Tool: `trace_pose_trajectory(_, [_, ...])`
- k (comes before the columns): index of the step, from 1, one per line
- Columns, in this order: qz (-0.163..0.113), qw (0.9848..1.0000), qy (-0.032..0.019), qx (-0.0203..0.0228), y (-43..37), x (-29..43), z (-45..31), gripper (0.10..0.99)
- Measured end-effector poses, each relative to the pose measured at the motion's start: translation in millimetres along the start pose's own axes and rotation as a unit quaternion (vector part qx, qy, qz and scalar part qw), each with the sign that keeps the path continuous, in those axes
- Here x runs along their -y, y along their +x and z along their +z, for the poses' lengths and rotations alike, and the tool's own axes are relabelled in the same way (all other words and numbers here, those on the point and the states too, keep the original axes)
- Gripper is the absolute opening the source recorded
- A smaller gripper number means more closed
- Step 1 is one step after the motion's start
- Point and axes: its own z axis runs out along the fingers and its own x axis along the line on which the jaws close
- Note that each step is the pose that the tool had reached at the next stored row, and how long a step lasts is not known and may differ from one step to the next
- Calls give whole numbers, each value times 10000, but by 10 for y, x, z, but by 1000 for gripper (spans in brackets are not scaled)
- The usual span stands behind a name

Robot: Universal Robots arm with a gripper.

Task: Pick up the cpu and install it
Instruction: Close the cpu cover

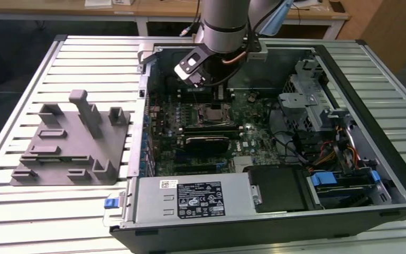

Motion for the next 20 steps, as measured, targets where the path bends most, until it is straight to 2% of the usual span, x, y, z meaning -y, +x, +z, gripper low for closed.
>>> trace_pose_trajectory(2, [-50,10000,0,-1,0,0,0,106])
trace_pose_trajectory(5, [-275,9996,-2,-5,0,0,1,106])
trace_pose_trajectory(9, [-630,9980,-5,-12,0,0,1,106])
trace_pose_trajectory(14, [-1086,9941,-7,-21,0,0,2,106])
trace_pose_trajectory(18, [-1443,9895,-10,-28,0,0,2,106])
trace_pose_trajectory(20, [-1629,9866,-11,-31,0,0,2,106])
